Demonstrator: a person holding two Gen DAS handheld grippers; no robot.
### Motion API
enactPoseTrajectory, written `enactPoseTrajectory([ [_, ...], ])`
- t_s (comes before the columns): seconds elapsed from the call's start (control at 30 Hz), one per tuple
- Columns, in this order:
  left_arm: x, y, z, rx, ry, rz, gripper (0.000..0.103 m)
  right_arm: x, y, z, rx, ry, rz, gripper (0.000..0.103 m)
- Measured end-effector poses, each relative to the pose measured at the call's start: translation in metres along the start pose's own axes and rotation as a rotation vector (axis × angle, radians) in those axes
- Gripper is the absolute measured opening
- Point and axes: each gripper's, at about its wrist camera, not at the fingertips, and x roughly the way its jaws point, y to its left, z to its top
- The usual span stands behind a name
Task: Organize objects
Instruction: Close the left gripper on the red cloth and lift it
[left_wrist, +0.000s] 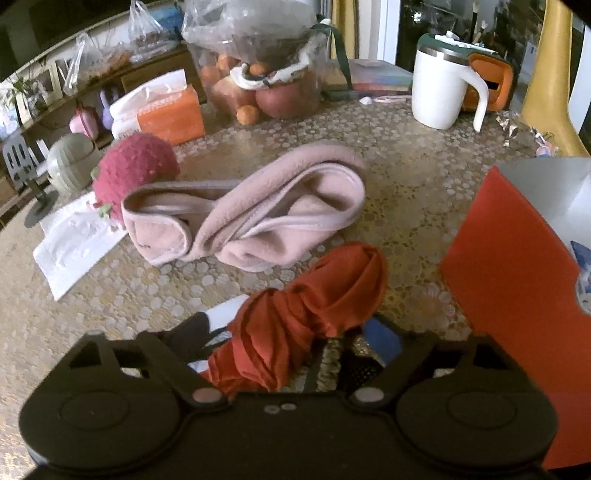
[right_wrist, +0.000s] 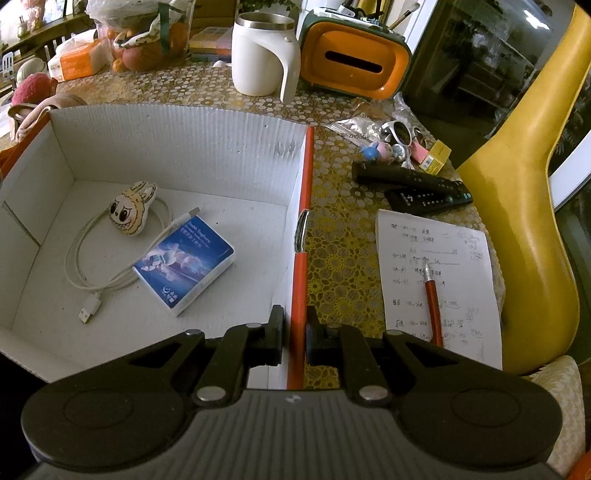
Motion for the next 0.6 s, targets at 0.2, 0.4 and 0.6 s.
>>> enactPoseTrajectory([
  [0.2,-0.002,0.007,0.001,-0.039,0.011,-0.031,0.056,0.0,0.0,0.0,-0.001,0.0,-0.001,0.011],
  [0.4,-0.011,0.014,0.001,-0.054,0.005,-0.02,0.036,0.001,0.0,-0.001,0.0,-0.003,-0.005,0.011],
  [0.6,-0.034,0.018,0.002,-0.061,-0.021,0.007,0.032,0.0,0.0,-0.001,0.0,-0.007,-0.011,0.011],
])
